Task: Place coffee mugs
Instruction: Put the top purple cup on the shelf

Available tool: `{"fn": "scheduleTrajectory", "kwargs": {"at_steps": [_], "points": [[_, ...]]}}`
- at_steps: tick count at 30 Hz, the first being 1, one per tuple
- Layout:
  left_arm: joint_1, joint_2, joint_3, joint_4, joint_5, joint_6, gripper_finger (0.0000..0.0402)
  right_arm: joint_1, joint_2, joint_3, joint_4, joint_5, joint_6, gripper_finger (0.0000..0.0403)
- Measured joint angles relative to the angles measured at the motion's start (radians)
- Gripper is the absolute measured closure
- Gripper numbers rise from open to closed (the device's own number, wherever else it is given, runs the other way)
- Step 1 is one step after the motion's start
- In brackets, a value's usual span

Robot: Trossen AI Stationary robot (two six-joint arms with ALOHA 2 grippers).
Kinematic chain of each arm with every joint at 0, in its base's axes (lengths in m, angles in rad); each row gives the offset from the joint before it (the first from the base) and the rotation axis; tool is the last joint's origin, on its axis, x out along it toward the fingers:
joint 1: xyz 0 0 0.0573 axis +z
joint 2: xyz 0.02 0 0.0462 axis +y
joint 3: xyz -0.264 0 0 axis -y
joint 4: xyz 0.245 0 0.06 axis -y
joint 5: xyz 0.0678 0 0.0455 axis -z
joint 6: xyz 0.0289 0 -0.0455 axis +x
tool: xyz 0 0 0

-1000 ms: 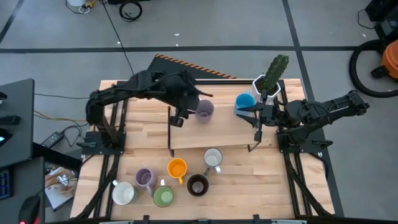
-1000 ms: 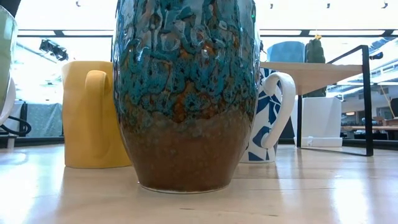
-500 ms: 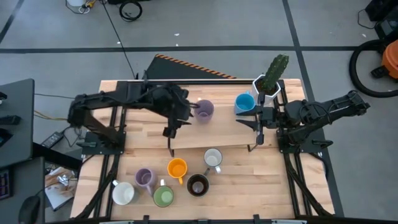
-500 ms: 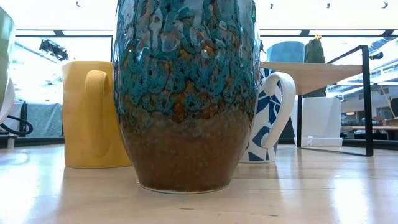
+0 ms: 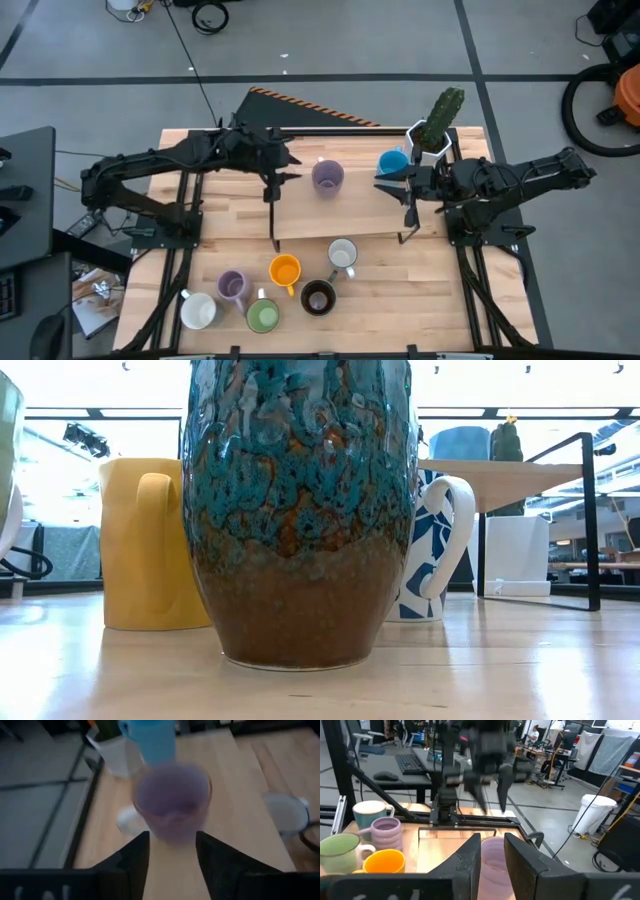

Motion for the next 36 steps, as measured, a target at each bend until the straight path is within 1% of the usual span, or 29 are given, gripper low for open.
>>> {"fn": "scheduleTrajectory", "kwargs": {"at_steps": [4,10,14,16,19,20,23,25,28,31,33,36], "points": [[0.025,0.002,-0.049,0.002,0.043,-0.004,0.0188,-0.001,0.000,0.000,0.003,-0.002,0.000,0.0312],[0.046,0.023,-0.064,0.013,0.053,-0.037,0.0119,-0.001,0.000,0.000,0.003,-0.002,-0.002,0.0312],[0.045,0.066,-0.064,0.007,0.066,-0.043,0.0092,-0.001,0.000,0.000,-0.003,-0.015,-0.002,0.0312],[0.045,0.081,-0.064,0.009,0.055,-0.041,0.0089,-0.001,0.000,0.000,-0.003,-0.028,-0.001,0.0312],[0.045,0.087,-0.065,0.009,-0.010,-0.050,0.0088,-0.001,0.000,0.000,-0.003,-0.029,-0.001,0.0312],[0.045,0.087,-0.065,0.011,-0.013,-0.052,0.0088,-0.001,0.000,0.000,-0.003,-0.029,-0.002,0.0312],[0.045,0.087,-0.065,0.029,0.021,-0.044,0.0088,-0.001,0.000,0.000,-0.003,-0.029,-0.002,0.0312],[0.045,0.079,-0.070,0.070,0.040,-0.029,0.0090,-0.001,0.000,0.000,-0.003,-0.029,-0.002,0.0312],[0.044,0.073,-0.122,0.181,0.051,-0.017,0.0098,-0.001,0.000,0.000,-0.004,-0.029,-0.002,0.0312],[0.045,0.061,-0.209,0.268,0.051,0.006,0.0106,0.000,0.000,0.000,-0.004,-0.029,-0.002,0.0312],[0.048,0.037,-0.261,0.359,0.050,0.011,0.0108,0.000,0.000,0.000,-0.005,-0.029,-0.001,0.0312],[0.062,0.001,-0.316,0.410,0.056,0.006,0.0109,0.000,0.000,0.000,-0.005,-0.029,-0.001,0.0312]]}}
